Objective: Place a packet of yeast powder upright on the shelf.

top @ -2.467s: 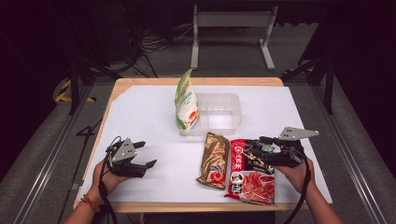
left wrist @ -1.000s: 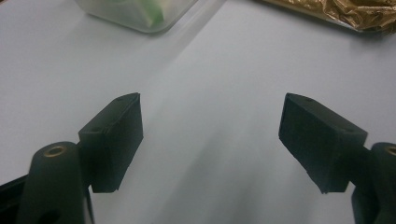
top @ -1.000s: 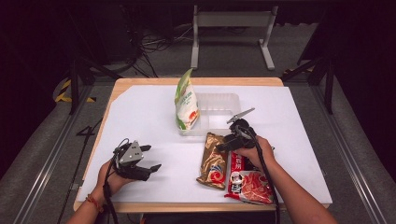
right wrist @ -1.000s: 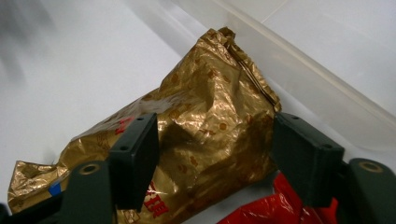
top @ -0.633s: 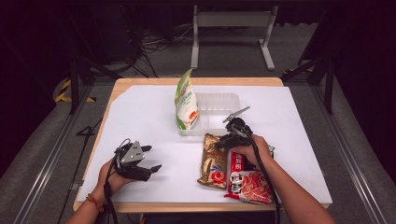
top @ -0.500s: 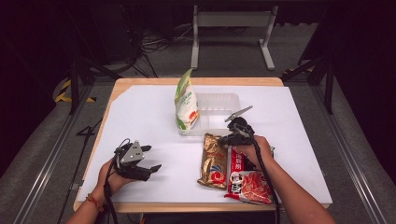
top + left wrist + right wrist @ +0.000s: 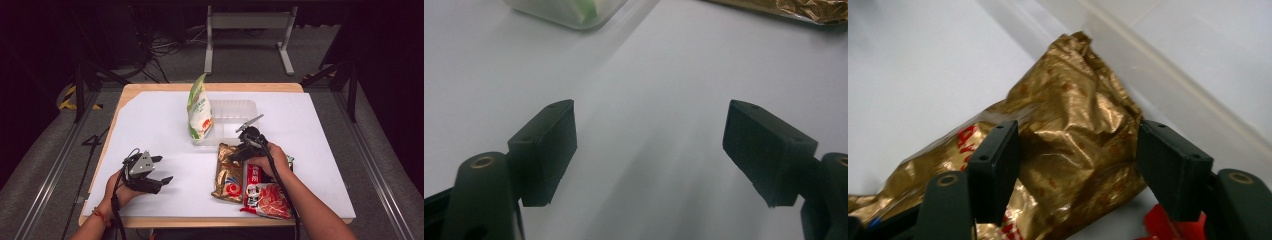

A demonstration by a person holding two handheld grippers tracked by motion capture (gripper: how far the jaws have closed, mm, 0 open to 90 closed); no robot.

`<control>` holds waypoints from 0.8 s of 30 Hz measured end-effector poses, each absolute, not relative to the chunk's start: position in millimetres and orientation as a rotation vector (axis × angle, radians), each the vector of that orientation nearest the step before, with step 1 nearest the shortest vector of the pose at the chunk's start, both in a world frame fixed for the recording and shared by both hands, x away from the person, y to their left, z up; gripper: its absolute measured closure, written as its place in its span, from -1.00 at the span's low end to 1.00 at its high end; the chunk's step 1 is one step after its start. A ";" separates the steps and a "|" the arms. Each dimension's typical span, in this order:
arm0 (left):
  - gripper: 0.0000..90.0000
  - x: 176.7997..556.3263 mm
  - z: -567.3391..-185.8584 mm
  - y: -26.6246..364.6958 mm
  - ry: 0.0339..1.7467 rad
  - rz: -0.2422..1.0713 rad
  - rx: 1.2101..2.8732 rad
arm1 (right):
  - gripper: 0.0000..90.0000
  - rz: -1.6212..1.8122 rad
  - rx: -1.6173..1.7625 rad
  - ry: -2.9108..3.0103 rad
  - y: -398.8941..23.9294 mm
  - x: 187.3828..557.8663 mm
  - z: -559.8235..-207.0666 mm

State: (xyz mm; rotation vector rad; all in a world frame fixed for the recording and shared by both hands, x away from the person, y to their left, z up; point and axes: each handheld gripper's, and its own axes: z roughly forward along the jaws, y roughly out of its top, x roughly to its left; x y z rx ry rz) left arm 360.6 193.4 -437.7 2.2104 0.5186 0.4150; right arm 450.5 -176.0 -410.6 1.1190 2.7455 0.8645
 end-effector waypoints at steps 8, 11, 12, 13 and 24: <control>-0.50 361.2 -438.5 191.4 0.512 0.406 2.219 | -0.41 0.885 1.272 2.812 -183.9 467.0 -419.8; -0.50 360.6 -438.6 190.7 0.509 0.403 2.218 | -0.36 0.901 1.269 2.827 -183.8 469.6 -420.5; -0.50 360.9 -438.8 190.9 0.509 0.404 2.222 | -0.20 0.904 1.277 2.821 -184.7 469.5 -420.3; -0.50 361.2 -439.0 191.1 0.511 0.404 2.222 | -0.05 0.940 1.274 2.848 -186.2 470.0 -420.2; -0.50 361.4 -439.1 191.9 0.516 0.411 2.221 | 0.81 1.031 1.208 2.834 -196.2 461.9 -416.1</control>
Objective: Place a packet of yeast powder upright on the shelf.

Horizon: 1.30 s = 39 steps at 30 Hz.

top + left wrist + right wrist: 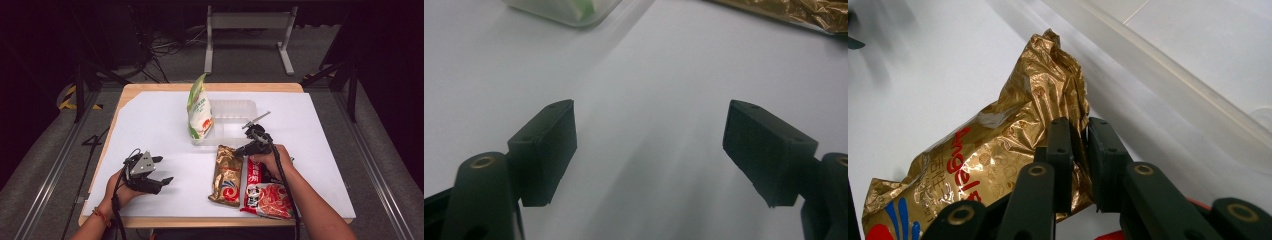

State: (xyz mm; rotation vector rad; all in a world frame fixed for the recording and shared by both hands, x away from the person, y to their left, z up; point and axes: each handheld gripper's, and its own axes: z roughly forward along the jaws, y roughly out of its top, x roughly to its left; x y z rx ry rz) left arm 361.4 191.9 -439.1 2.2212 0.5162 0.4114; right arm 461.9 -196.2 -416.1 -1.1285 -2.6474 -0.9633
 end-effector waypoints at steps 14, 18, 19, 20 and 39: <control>-0.50 360.6 -438.3 193.4 0.524 0.410 2.211 | 0.90 -1.235 -1.075 -2.635 -209.4 440.3 -383.5; -0.50 360.7 -438.2 193.7 0.526 0.409 2.207 | 0.90 -1.330 -1.061 -2.620 -213.5 431.9 -369.4; -0.50 360.5 -438.1 193.7 0.525 0.411 2.207 | 0.91 -1.349 -1.049 -2.621 -213.5 429.6 -365.9; -0.50 360.3 -438.0 193.7 0.525 0.413 2.207 | 0.92 -1.372 -1.025 -2.619 -213.5 427.1 -362.0; -0.51 360.4 -438.2 194.3 0.535 0.414 2.203 | 0.94 -1.601 -0.981 -2.616 -221.7 406.5 -333.8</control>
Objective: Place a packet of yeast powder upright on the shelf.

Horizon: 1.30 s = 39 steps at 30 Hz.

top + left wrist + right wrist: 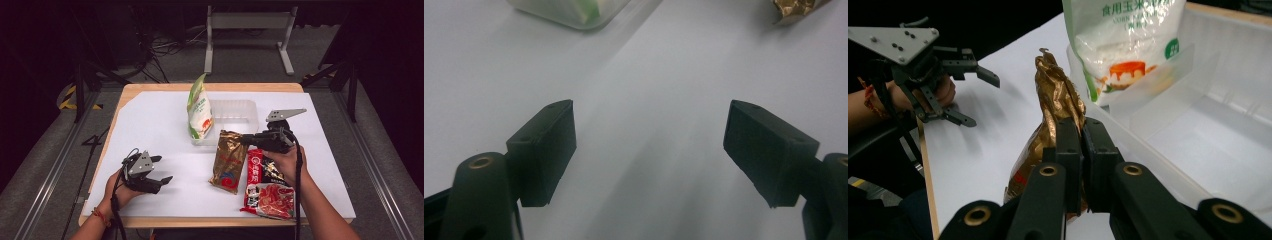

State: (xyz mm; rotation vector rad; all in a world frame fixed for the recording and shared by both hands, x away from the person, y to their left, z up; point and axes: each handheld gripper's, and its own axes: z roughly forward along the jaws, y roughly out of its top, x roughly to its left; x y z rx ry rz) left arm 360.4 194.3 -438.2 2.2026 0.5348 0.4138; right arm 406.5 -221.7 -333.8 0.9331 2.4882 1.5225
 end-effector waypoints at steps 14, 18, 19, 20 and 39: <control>-0.51 360.7 -438.4 194.2 0.532 0.411 2.205 | 0.95 1.694 0.901 2.324 -227.1 403.0 -319.3; -0.51 360.9 -438.5 193.6 0.530 0.410 2.211 | 0.95 1.699 0.896 2.268 -227.5 401.4 -310.7; -0.51 360.8 -438.5 193.6 0.529 0.410 2.212 | 0.95 1.700 0.891 2.243 -228.0 401.4 -307.4; -0.51 360.8 -438.5 193.7 0.530 0.410 2.212 | 0.95 1.696 0.891 2.214 -228.2 401.4 -304.6; -0.51 361.3 -439.9 193.3 0.529 0.397 2.212 | 0.95 1.691 1.070 1.961 -228.7 424.6 -294.9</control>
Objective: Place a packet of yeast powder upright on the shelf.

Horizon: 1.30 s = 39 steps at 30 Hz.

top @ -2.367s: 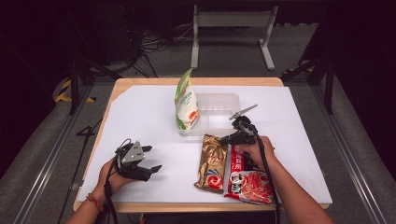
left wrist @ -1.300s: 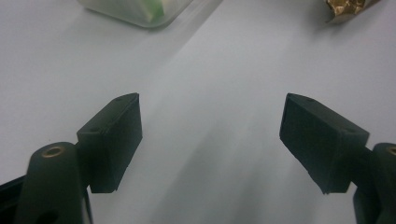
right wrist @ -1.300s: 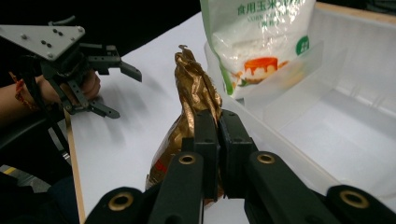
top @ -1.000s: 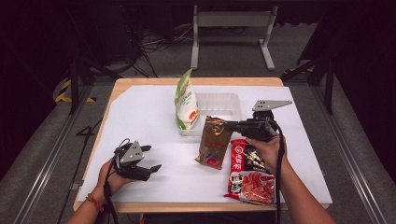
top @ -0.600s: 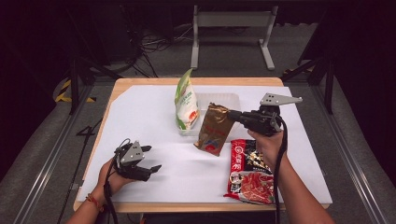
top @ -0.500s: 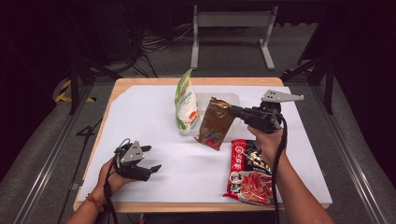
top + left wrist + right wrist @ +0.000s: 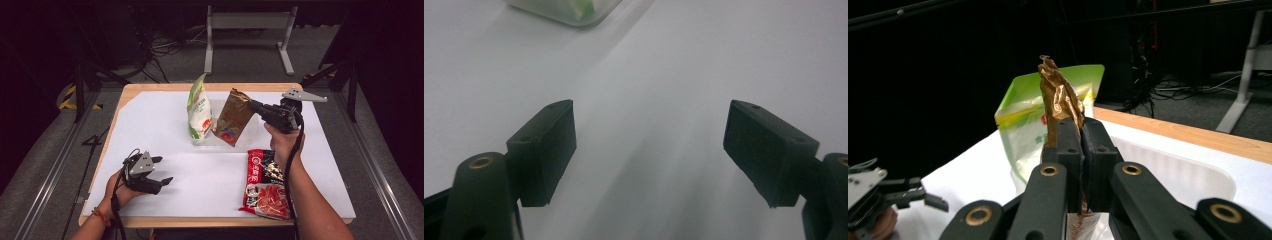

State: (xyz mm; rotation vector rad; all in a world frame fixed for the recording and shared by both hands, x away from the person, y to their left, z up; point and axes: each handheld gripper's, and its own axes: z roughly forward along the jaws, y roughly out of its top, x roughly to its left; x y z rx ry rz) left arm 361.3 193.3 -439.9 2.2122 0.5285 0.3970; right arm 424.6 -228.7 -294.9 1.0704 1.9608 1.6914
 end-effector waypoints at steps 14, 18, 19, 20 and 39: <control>-0.51 361.0 -440.0 192.5 0.519 0.392 2.217 | 0.95 1.601 1.170 1.861 -218.0 443.1 -294.0; -0.51 360.5 -439.8 192.6 0.515 0.391 2.215 | 0.95 1.562 1.194 1.823 -216.0 448.0 -288.8; -0.51 360.3 -439.7 192.8 0.516 0.390 2.214 | 0.95 1.553 1.197 1.818 -215.3 448.9 -287.7; -0.51 360.5 -439.7 193.0 0.515 0.391 2.213 | 0.95 1.545 1.200 1.814 -214.5 449.4 -286.5; -0.51 360.8 -440.5 191.0 0.500 0.384 2.230 | 0.95 1.533 1.186 1.804 -193.1 449.0 -269.2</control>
